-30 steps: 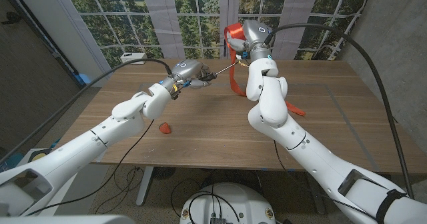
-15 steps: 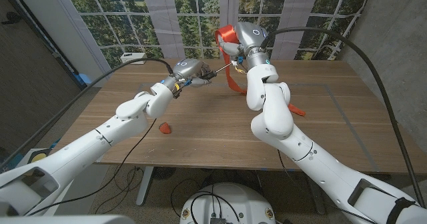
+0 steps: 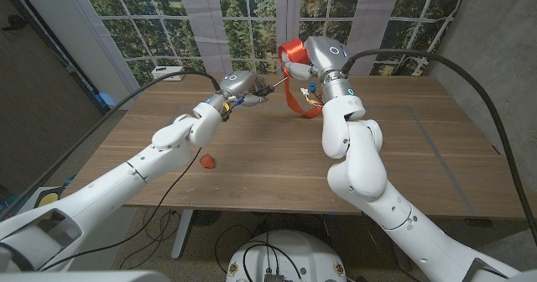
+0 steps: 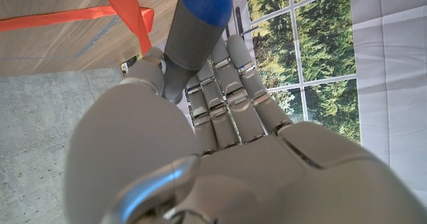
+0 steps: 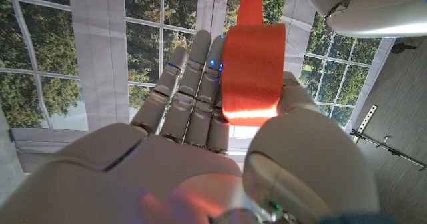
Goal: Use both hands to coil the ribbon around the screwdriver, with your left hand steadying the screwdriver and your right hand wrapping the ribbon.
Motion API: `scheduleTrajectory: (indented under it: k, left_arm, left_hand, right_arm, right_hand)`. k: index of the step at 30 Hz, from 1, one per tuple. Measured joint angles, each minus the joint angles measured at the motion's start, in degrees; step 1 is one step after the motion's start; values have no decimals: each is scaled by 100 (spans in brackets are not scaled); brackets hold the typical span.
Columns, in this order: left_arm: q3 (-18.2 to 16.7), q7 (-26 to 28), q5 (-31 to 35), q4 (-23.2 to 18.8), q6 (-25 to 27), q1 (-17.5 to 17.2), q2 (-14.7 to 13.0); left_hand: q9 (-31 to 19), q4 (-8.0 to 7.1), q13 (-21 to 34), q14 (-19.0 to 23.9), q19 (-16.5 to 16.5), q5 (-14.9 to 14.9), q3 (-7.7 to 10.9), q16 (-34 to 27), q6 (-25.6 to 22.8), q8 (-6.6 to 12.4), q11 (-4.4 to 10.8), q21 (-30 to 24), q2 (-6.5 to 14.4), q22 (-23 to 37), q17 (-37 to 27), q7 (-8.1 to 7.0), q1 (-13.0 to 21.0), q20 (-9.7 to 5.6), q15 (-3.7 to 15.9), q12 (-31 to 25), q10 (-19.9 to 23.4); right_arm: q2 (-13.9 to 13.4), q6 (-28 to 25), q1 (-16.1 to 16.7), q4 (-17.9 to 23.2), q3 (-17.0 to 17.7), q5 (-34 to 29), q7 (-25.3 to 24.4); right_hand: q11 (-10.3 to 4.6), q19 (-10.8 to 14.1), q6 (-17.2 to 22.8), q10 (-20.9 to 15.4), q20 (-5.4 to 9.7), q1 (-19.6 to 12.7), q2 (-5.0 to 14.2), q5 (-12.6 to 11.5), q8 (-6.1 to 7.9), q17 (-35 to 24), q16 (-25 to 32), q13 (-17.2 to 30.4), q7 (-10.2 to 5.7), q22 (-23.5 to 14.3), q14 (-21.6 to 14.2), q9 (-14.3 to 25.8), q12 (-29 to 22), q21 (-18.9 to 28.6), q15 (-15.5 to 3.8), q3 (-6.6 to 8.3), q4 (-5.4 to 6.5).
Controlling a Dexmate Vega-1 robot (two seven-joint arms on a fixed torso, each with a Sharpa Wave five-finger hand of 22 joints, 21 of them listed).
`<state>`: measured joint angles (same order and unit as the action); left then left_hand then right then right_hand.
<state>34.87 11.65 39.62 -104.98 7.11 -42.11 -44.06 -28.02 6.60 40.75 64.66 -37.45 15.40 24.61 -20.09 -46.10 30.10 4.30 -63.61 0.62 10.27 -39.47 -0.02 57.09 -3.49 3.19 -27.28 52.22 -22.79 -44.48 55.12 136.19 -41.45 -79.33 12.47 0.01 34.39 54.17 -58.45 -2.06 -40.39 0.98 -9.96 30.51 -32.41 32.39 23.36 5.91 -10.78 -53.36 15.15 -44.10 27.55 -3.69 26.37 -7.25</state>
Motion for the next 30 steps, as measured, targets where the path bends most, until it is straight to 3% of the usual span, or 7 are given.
scheduleTrajectory:
  k: [13,21,22,30]
  left_arm:
    - [115,369,139,-12,401,37,379]
    - [171,415,-54,132,444,132,565]
    - [187,480,-80,154,444,157,584]
    - [301,402,-185,280,414,346,659]
  left_hand:
    - [-24,0,35,32,0,-22,0,-1,0,0,23,-45,0,-1,-51,0,0,0,8,6,23]
    - [-23,0,10,41,0,-23,0,-6,0,-1,29,-45,0,-1,-51,0,0,0,0,22,30]
    - [-17,0,8,41,0,-34,0,-6,0,-1,29,-69,0,-1,-51,0,0,0,0,22,30]
    - [3,0,4,42,0,-34,0,-5,-23,-4,30,-89,0,-1,-82,23,0,0,2,22,30]
  right_arm:
    - [54,161,912,393,423,-322,29]
    - [67,243,993,419,459,-406,133]
    - [160,246,1293,468,616,-406,147]
    - [292,162,1492,353,755,-249,199]
  right_hand:
    - [0,0,-1,0,0,0,0,5,-15,-14,-46,4,-1,0,0,0,1,-2,0,1,1]
    - [0,0,-1,0,0,-7,-7,5,6,-13,-63,3,-2,0,-32,0,2,-2,-11,6,5]
    - [0,0,-1,0,0,-7,-7,5,6,-28,-62,1,-1,0,-41,0,2,-2,-2,7,5]
    - [0,0,-2,0,0,-36,-36,10,7,-40,-84,-14,-2,0,-51,0,-19,21,-9,11,8]
